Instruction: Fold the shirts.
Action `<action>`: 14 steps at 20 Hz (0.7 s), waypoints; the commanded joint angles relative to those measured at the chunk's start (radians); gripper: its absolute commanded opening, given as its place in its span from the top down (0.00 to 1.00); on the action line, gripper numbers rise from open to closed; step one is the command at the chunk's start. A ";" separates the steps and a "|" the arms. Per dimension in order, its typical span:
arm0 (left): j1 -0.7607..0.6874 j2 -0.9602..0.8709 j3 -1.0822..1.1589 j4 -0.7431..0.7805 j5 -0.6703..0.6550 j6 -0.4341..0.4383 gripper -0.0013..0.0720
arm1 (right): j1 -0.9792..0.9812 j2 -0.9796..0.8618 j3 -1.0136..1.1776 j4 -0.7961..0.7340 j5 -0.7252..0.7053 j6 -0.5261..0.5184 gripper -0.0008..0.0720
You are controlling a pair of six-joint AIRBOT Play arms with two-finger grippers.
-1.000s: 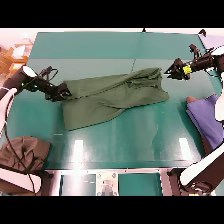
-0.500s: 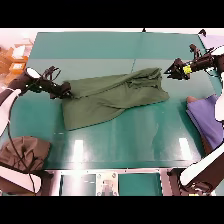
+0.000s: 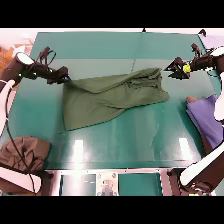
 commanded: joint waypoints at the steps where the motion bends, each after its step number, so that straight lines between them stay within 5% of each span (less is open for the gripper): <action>1: 0.000 0.002 0.046 0.046 -0.029 0.003 0.95 | 0.016 -0.038 0.001 0.006 -0.092 0.085 0.29; 7: 0.001 0.002 0.046 0.053 -0.037 0.008 0.95 | 0.086 -0.094 0.001 0.034 -0.236 0.124 0.32; 10: 0.001 0.002 0.046 0.053 -0.036 0.032 0.95 | 0.111 -0.098 0.001 0.047 -0.300 0.125 0.45; 12: 0.001 0.002 0.046 0.053 -0.037 0.033 0.95 | 0.124 -0.098 0.001 0.053 -0.307 0.120 0.83; 13: 0.001 0.002 0.047 0.052 -0.037 0.034 0.95 | 0.125 -0.098 0.001 0.054 -0.307 0.113 0.96; 14: 0.001 0.002 0.049 0.050 -0.037 0.040 0.95 | 0.126 -0.095 0.003 0.064 -0.303 0.098 0.96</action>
